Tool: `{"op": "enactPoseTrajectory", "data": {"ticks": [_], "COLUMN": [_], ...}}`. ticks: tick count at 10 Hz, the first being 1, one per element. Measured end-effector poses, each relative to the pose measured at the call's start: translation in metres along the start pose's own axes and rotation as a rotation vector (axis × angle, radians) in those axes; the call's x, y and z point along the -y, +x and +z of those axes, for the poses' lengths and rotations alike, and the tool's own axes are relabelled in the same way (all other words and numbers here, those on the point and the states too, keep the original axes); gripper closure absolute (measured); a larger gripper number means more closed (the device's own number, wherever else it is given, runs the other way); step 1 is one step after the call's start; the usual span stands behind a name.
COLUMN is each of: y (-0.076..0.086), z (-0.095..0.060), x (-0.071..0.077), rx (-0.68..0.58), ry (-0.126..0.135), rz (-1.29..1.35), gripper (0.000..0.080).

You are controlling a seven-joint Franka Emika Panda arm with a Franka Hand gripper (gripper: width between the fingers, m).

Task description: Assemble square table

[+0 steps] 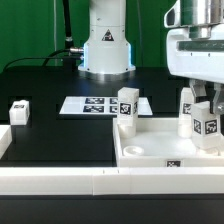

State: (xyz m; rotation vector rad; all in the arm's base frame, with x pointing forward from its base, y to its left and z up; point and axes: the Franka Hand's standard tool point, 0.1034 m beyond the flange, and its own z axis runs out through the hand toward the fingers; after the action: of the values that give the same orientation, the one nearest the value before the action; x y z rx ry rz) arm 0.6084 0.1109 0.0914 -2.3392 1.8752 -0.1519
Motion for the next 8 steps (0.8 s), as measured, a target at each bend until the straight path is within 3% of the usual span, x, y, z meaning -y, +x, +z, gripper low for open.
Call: {"op": "enactPoseTrajectory", "data": {"ticks": [2,3,8], "y": [0.0001,0.0001,0.0020], "z": [0.0001,0.0004,-0.0003], "x": [-0.0001,-0.0013,0.0007], "rx": [-0.001,0.002,-0.004], "ry": [-0.001,-0.010,-0.001], "rz": [-0.055,-0.122,-0.499], "gripper": [0.0262,0.0185,0.0150]}}
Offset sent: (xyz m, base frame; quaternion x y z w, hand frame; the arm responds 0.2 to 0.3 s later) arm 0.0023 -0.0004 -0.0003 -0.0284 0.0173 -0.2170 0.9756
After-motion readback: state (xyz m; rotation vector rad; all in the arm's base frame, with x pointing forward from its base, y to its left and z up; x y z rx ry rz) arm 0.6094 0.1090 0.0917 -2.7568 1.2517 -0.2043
